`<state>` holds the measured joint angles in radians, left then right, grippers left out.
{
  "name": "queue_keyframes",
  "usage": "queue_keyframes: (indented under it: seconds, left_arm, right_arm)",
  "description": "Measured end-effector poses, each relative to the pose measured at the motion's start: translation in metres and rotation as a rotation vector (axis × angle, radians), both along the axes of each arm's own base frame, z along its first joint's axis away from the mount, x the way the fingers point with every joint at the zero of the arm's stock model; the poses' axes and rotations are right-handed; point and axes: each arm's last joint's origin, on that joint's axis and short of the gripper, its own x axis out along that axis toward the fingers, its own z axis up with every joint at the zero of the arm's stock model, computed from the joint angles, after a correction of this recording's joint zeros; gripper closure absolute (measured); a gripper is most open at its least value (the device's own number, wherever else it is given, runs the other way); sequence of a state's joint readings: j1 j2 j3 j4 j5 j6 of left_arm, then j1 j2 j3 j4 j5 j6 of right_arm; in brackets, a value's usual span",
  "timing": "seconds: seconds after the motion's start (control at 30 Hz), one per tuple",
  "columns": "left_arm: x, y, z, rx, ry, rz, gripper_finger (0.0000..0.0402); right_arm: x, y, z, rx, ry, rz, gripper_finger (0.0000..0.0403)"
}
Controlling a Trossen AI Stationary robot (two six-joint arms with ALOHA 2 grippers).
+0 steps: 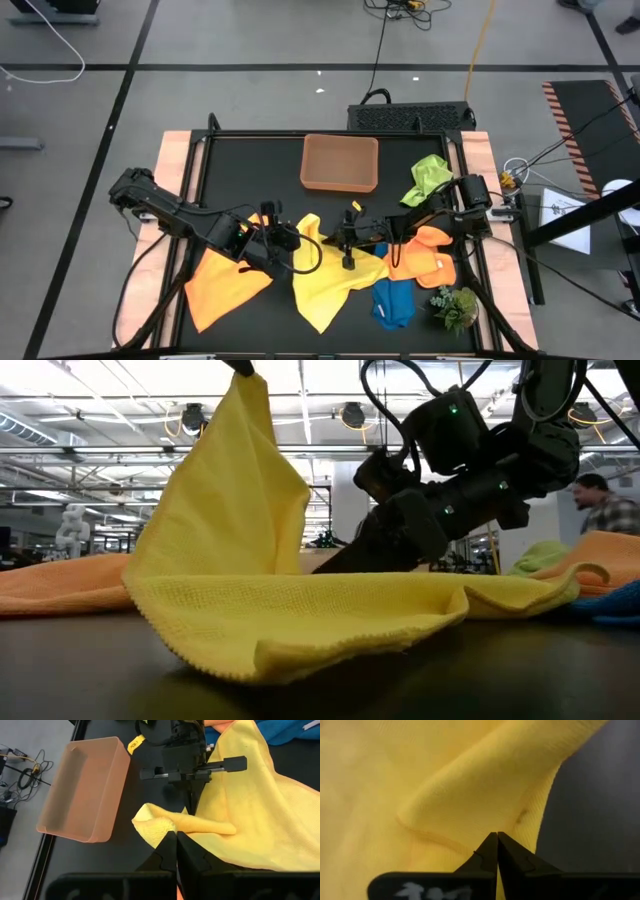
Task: Fold microfiber towels
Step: Fold the yellow towel
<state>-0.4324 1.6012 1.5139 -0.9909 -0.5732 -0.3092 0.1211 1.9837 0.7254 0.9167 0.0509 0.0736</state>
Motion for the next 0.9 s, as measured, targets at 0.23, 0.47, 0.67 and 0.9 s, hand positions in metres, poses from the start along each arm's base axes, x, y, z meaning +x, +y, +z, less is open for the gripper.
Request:
queue_keyframes:
  seconds: [0.23,0.47,0.67,0.9]
  left_arm:
    - [0.0,0.0,0.0,0.004,0.002,-0.005,0.0398]
    - [0.0,0.0,0.0,0.01,0.005,-0.013,0.0399]
    - [0.0001,0.0,0.0,0.016,0.008,-0.019,0.0399]
    - [0.0001,0.0,0.0001,0.021,0.011,-0.026,0.0399]
  right_arm:
    - [-0.0001,0.0038,0.0007,0.019,-0.005,0.006,0.0403]
    - [-0.0041,0.0074,-0.0063,0.035,0.079,0.058,0.0364]
    - [-0.0043,0.0056,-0.007,0.03,0.085,0.0,0.0263]
    - [-0.0035,0.0031,-0.0057,-0.009,0.064,-0.073,0.0192]
